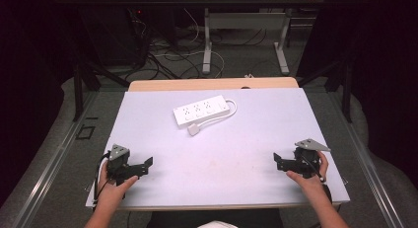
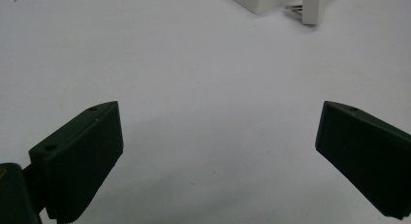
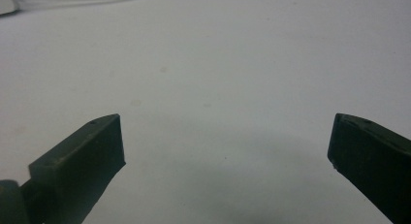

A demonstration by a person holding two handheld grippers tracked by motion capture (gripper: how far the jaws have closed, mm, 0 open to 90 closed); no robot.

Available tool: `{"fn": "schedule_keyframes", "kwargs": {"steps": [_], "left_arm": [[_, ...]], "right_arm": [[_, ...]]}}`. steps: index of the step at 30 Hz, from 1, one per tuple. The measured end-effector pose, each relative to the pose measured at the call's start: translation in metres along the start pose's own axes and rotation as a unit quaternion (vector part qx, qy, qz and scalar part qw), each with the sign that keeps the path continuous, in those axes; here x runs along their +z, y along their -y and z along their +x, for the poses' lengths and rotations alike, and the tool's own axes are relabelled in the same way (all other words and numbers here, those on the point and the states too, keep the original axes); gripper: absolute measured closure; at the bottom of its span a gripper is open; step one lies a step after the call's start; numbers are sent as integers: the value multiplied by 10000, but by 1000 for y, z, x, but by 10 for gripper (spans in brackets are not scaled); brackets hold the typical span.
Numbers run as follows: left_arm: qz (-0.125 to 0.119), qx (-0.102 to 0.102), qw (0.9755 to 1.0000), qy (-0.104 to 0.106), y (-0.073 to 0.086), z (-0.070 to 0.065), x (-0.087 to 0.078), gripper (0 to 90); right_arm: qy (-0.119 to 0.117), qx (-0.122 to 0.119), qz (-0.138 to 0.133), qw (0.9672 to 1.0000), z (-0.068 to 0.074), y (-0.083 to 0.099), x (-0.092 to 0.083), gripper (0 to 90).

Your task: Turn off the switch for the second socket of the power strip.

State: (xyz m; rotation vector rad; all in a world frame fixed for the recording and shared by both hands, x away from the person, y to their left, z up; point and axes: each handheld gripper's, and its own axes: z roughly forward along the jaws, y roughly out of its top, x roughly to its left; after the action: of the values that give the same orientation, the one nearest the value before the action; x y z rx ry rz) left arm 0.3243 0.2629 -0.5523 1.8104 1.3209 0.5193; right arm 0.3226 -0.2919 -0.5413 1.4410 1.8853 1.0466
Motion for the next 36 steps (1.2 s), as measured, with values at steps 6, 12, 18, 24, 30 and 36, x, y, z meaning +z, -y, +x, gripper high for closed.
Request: {"fn": "schedule_keyframes", "kwargs": {"steps": [6,12,18,24,30,36], "left_arm": [[-42,-10,10000,9,-1,-2,-4,78],[-95,-27,9999,26,0,-5,-6,79],[-86,30,10000,21,-1,-9,-7,99],[-78,59,9999,53,-3,-12,-6,150],[-85,189,9997,149,-5,-20,-5,166],[-80,360,9991,216,-6,-27,-5,215]], "right_arm": [[27,46,43,10000,0,-1,4,0],[-32,-64,14,10000,7,0,3,0],[-26,-139,-31,9999,9,0,1,0],[-90,-128,-68,9999,9,1,0,5],[-105,-109,-61,9999,9,1,0,8],[-68,-71,-88,9999,10,2,0,21]]}}
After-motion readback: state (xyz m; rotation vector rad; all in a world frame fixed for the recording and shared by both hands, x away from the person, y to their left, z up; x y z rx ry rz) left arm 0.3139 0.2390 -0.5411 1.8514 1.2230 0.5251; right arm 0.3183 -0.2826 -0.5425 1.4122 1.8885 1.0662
